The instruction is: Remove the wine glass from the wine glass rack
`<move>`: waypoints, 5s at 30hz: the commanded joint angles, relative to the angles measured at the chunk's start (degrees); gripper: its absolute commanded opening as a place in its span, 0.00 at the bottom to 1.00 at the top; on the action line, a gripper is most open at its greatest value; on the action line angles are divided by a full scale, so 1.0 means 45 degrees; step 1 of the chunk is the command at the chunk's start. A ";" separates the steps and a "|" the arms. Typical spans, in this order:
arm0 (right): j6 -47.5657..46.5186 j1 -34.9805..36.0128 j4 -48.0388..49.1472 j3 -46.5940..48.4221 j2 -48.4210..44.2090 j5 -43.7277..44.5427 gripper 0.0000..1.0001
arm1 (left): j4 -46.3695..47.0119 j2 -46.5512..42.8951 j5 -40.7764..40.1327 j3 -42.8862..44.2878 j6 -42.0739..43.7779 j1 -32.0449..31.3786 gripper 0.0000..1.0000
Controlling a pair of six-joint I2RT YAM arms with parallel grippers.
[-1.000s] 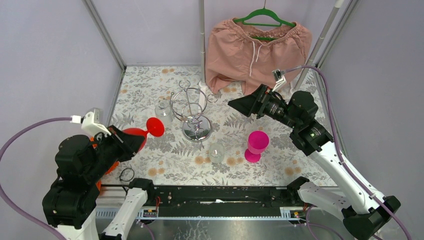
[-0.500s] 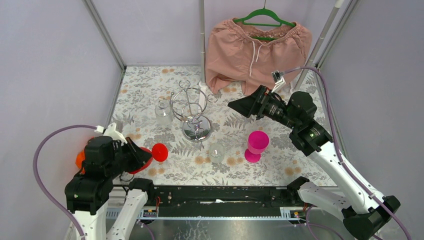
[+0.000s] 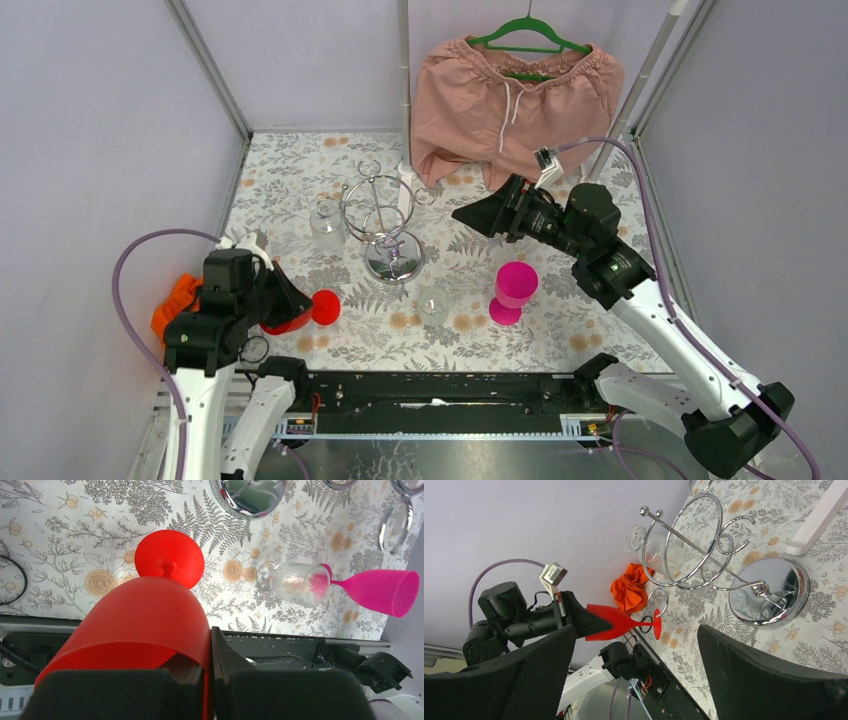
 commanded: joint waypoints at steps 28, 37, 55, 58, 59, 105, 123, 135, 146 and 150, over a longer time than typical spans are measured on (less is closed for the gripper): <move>-0.0102 -0.0368 0.0842 -0.0203 0.1693 -0.0630 1.00 | 0.3957 0.4505 -0.4609 -0.0977 -0.0531 -0.5261 0.00; -0.0021 -0.0470 0.0892 -0.0356 0.1672 -0.0774 1.00 | 0.3973 0.5592 -0.6138 -0.0864 -0.2547 -0.9793 0.00; 0.0024 -0.0775 0.0989 -0.0702 0.1542 -0.0924 1.00 | 0.4186 0.6776 -0.6107 -0.1205 -0.3177 -1.2125 0.00; 0.0067 -0.0802 0.1029 -0.0778 0.1508 -0.0958 1.00 | 0.4132 0.6992 -0.5992 -0.0981 -0.3211 -1.2481 0.00; 0.0076 -0.0819 0.1052 -0.0804 0.1503 -0.0990 1.00 | 0.3994 0.7096 -0.6058 -0.0867 -0.3213 -1.2588 0.00; 0.0799 -0.1488 0.2281 -0.1703 0.1656 -0.2076 1.00 | 0.3028 0.6983 -0.5880 -0.1390 -0.1387 -1.0688 0.00; 0.1116 -0.1498 0.2827 -0.2058 0.1745 -0.2251 1.00 | 0.3107 0.7151 -0.5088 -0.1911 -0.1698 -1.0364 0.06; 0.1225 -0.1595 0.3135 -0.2290 0.1823 -0.2418 1.00 | 0.2926 0.7182 -0.4853 -0.2055 -0.1634 -1.0184 0.21; 0.1318 -0.1626 0.3328 -0.2431 0.1852 -0.2496 1.00 | 0.2606 0.7129 -0.5021 -0.1724 -0.1699 -1.0161 0.39; 0.1357 -0.1654 0.3377 -0.2414 0.1837 -0.2525 1.00 | 0.2274 0.7055 -0.5233 -0.1298 -0.1693 -1.0164 0.42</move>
